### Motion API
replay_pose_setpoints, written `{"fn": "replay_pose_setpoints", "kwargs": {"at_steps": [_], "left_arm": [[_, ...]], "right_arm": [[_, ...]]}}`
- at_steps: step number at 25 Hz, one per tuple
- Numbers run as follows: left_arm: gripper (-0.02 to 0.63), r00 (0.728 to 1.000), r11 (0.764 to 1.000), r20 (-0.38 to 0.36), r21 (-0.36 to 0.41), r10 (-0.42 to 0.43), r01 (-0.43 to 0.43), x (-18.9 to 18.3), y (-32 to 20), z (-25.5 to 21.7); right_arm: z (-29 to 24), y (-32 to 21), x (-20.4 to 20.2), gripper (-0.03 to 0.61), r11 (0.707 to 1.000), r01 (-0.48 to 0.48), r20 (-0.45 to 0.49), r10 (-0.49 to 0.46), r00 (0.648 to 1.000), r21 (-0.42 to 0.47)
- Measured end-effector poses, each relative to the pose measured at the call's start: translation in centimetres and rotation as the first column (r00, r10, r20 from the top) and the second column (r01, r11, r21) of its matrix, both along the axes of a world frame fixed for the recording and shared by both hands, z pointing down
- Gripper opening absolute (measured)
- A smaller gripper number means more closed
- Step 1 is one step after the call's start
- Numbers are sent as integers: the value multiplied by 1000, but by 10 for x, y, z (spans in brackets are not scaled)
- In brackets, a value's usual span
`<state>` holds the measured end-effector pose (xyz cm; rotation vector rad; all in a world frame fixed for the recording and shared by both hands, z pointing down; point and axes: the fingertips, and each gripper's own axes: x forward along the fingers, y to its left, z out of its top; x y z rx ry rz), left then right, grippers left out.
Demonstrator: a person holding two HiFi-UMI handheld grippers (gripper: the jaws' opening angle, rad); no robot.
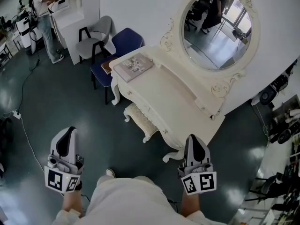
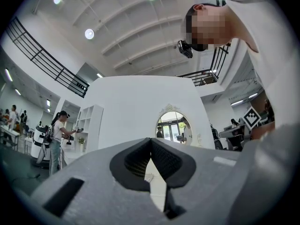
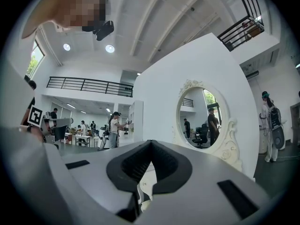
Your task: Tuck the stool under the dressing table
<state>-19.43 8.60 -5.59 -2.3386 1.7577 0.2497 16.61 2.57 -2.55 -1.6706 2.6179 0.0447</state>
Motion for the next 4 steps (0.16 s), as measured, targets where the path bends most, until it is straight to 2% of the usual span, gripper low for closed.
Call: {"fn": "replay_pose_setpoints", "kwargs": {"at_steps": [4], "left_arm": [[15, 1000, 1000, -3, 1, 3, -3, 1, -2, 1]], "right_arm": [[0, -2, 0, -2, 1000, 1, 0, -1, 1000, 1]]}}
